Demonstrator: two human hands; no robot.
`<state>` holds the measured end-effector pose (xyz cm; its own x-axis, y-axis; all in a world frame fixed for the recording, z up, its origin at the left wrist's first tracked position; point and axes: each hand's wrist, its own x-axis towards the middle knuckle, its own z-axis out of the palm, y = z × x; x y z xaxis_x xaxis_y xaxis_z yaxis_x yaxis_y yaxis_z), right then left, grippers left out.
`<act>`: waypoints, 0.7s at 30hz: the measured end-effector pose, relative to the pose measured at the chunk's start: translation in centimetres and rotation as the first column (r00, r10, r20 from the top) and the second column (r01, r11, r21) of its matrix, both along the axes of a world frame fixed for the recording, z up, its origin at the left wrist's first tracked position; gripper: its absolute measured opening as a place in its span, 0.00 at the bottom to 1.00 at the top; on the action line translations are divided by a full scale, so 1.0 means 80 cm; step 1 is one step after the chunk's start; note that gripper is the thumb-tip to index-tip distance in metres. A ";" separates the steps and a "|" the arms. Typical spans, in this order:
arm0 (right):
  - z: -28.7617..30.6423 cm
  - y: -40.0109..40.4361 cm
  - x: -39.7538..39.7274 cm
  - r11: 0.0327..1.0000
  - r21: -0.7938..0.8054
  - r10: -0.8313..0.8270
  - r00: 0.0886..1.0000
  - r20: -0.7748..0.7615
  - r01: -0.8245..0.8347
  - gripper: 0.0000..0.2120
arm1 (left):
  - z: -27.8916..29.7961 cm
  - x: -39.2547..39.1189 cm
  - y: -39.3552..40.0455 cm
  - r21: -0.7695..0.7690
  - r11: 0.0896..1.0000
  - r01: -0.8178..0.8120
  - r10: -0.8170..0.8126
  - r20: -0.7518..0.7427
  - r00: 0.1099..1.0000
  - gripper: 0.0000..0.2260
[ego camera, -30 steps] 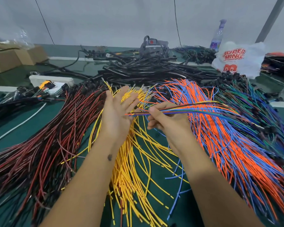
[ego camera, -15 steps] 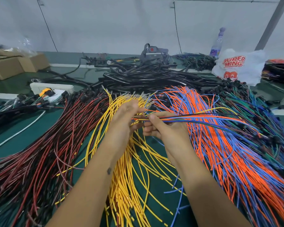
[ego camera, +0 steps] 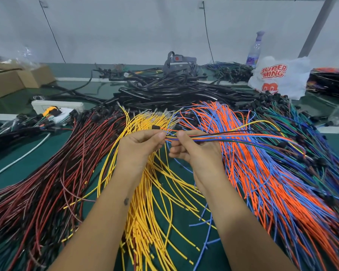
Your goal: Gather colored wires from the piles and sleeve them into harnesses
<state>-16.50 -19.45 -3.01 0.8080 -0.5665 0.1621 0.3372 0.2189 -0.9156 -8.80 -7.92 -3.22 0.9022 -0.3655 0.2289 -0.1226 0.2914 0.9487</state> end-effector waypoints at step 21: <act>-0.027 -0.047 0.044 1.000 -0.016 0.005 0.977 -0.214 -0.009 0.08 | 0.014 0.205 -0.106 0.689 0.660 -0.298 0.028 0.375 0.927 0.13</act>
